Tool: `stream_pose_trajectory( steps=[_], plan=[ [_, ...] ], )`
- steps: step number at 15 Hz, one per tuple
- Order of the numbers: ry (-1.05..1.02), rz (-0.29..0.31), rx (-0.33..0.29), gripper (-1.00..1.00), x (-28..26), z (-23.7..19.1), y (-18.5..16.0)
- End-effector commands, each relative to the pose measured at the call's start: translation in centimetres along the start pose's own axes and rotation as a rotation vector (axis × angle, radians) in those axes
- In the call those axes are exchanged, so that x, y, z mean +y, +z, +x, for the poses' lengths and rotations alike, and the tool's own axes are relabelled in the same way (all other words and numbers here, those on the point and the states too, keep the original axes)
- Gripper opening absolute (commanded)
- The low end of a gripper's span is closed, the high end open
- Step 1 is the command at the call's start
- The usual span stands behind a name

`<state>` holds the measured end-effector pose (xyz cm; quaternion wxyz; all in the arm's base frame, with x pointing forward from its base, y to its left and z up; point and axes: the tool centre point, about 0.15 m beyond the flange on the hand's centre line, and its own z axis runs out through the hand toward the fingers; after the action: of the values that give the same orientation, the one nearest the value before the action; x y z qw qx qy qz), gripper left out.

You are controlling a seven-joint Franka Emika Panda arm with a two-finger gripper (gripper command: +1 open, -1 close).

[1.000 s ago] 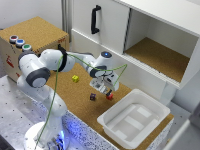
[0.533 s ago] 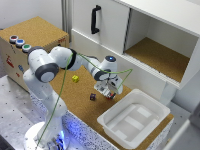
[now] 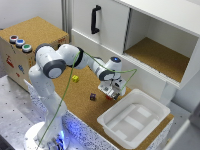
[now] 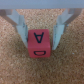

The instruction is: Rotate the pink block to the left

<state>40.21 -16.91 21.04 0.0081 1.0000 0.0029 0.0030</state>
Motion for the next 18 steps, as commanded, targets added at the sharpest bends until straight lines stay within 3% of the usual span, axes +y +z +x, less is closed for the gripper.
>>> stream_pose_trajectory(
  steps=[1,4,10,12,15,16,18],
  plan=[
    [-0.23,0.028,0.013,-1.0,-3.2,-0.8,-2.5],
    [-0.541,-0.079,-0.028,-1.0,-4.7,-1.1,-1.7],
    [-1.114,-0.141,-0.05,-1.0,-1.4,0.4,0.1],
    [-1.286,-0.122,-0.053,-1.0,-0.8,0.7,1.0],
    [-1.509,0.033,-0.085,-1.0,-0.2,1.5,1.1],
    [-1.557,0.05,-0.081,-1.0,0.1,1.4,0.8],
    [-1.645,0.026,-0.091,-1.0,0.8,1.1,0.6]
  ],
)
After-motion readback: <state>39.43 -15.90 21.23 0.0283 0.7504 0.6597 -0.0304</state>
